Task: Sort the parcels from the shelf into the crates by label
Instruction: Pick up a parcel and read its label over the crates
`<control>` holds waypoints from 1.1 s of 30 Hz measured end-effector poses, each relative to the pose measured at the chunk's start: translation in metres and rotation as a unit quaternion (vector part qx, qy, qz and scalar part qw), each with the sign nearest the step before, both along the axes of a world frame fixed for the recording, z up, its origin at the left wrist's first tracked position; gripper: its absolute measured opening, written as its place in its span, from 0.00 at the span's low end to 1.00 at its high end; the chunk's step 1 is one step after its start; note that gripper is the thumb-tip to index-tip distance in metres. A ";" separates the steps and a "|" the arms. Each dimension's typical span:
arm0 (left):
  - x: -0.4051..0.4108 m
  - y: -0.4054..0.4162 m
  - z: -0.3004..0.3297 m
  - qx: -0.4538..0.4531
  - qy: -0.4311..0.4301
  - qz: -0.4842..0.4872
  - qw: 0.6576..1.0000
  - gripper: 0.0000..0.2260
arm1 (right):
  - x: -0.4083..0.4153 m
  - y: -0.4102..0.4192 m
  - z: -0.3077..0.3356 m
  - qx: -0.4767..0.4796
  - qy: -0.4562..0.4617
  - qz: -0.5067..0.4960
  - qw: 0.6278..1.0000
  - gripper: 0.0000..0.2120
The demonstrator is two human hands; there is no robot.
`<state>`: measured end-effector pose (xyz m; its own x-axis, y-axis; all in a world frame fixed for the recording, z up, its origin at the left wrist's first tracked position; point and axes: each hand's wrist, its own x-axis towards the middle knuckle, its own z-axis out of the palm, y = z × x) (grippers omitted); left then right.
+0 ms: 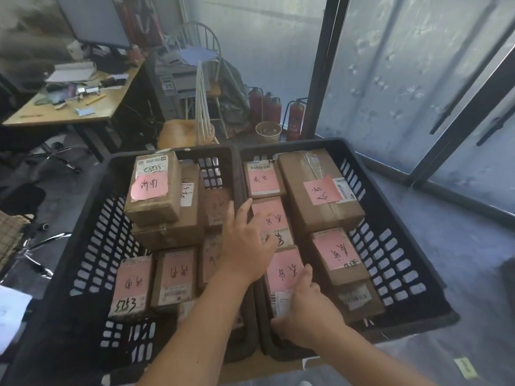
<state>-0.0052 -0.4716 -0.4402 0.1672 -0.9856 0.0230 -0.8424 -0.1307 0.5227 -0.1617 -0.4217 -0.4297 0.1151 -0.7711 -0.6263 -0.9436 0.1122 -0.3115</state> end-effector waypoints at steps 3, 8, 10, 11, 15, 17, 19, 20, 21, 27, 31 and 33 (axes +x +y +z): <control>-0.002 -0.005 0.000 -0.054 -0.105 -0.048 0.992 0.21 | 0.001 -0.001 -0.002 0.000 0.001 0.005 1.000 0.67; -0.015 -0.032 0.012 0.049 -0.208 -0.229 0.950 0.24 | -0.002 -0.002 -0.002 0.014 -0.005 -0.006 1.000 0.67; -0.021 -0.049 0.020 0.137 -0.243 -0.247 0.928 0.23 | -0.004 -0.002 -0.002 0.020 -0.016 -0.009 1.000 0.67; -0.025 -0.057 0.023 0.169 -0.270 -0.265 0.910 0.21 | -0.005 -0.002 -0.003 0.021 -0.021 -0.008 1.000 0.67; -0.038 -0.081 0.020 0.233 -0.364 -0.320 0.843 0.20 | -0.007 0.000 -0.005 0.011 -0.026 -0.007 1.000 0.66; -0.040 -0.088 0.012 0.244 -0.359 -0.295 0.851 0.23 | -0.007 0.001 -0.005 0.011 -0.021 -0.009 1.000 0.66; -0.040 -0.091 0.013 0.236 -0.339 -0.282 0.866 0.27 | -0.007 0.001 -0.006 0.014 -0.016 -0.010 1.000 0.66; -0.040 -0.091 0.018 0.233 -0.332 -0.280 0.870 0.28 | -0.007 0.001 -0.006 0.014 -0.013 -0.008 1.000 0.66; -0.038 -0.090 0.021 0.232 -0.327 -0.280 0.872 0.28 | -0.007 0.001 -0.006 0.014 -0.010 -0.006 1.000 0.65; -0.029 -0.083 0.027 0.207 -0.276 -0.260 0.902 0.31 | -0.006 -0.004 -0.007 0.023 0.003 0.008 1.000 0.66; -0.023 -0.082 0.024 0.201 -0.275 -0.243 0.908 0.32 | -0.009 -0.003 -0.010 0.020 -0.013 0.003 1.000 0.67; -0.018 -0.080 0.027 0.188 -0.267 -0.232 0.916 0.31 | -0.013 -0.001 -0.011 0.014 -0.023 -0.002 1.000 0.68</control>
